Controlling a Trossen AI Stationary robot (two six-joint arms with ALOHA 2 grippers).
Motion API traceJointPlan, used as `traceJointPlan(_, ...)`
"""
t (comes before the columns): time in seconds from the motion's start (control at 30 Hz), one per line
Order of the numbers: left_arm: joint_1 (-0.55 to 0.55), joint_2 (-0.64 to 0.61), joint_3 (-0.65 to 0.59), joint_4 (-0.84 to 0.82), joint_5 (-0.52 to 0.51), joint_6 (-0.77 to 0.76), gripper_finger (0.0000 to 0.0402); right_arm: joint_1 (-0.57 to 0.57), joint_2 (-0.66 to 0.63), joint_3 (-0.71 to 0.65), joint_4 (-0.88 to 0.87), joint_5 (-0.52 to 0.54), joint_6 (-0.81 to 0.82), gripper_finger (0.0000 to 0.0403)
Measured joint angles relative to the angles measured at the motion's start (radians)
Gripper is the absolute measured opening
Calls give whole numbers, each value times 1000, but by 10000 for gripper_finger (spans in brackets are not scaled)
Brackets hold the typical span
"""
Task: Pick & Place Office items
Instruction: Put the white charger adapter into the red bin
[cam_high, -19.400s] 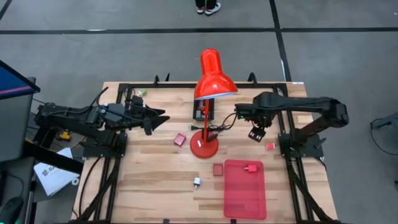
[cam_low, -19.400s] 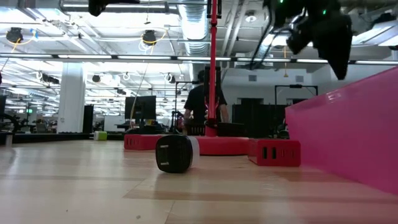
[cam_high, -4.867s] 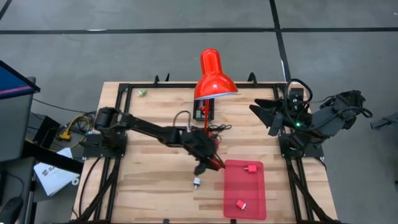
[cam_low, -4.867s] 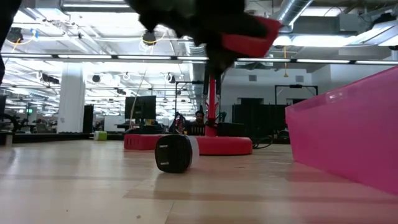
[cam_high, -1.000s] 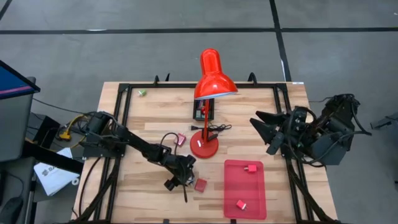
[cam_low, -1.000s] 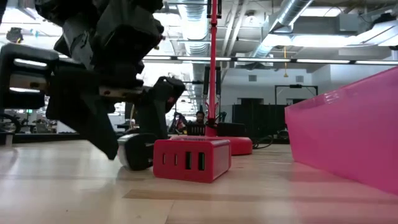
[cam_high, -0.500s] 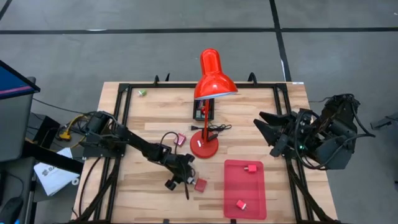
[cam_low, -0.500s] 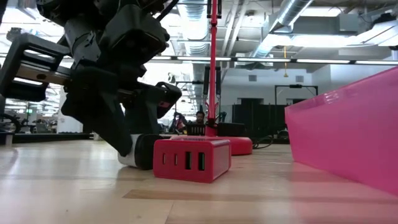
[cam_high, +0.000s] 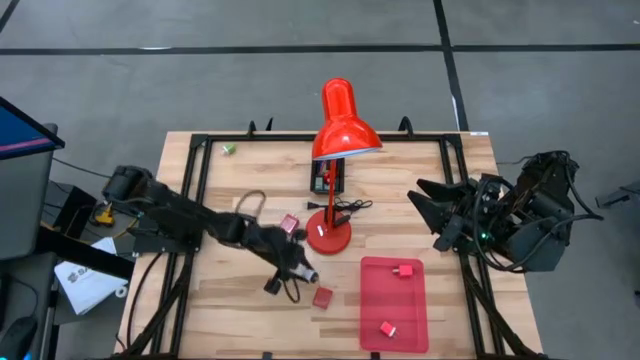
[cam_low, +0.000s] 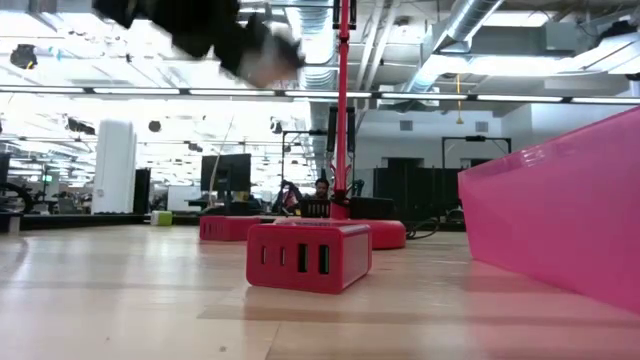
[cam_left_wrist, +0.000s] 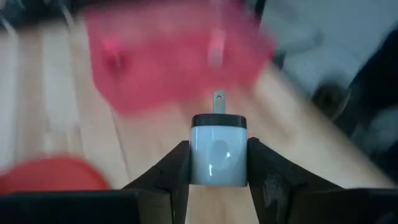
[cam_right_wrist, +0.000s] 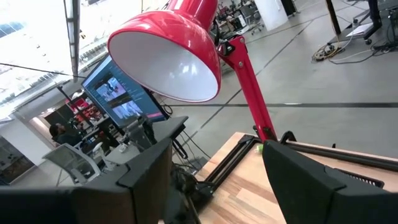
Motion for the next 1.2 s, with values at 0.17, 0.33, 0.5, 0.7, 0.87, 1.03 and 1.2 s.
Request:
traceJointPlan(0.17,76,2,12,68,168,-261,120,-1,0,0,-10,0,-3,245)
traceJointPlan(0.33,100,150,141,81,282,-374,120,-1,0,0,-16,1,-11,245)
traceJointPlan(0.5,93,333,347,78,297,-336,120,-13,0,0,-16,6,-29,245)
traceJointPlan(0.7,101,465,496,84,136,-302,120,-7,0,0,-15,8,-28,245)
traceJointPlan(0.87,95,550,587,110,95,-275,120,-8,0,0,-20,12,-31,245)
traceJointPlan(1.03,99,614,635,108,54,-273,120,-7,0,0,-24,23,-31,245)
traceJointPlan(1.2,99,647,652,105,2,-256,120,-8,0,0,-23,23,-29,245)
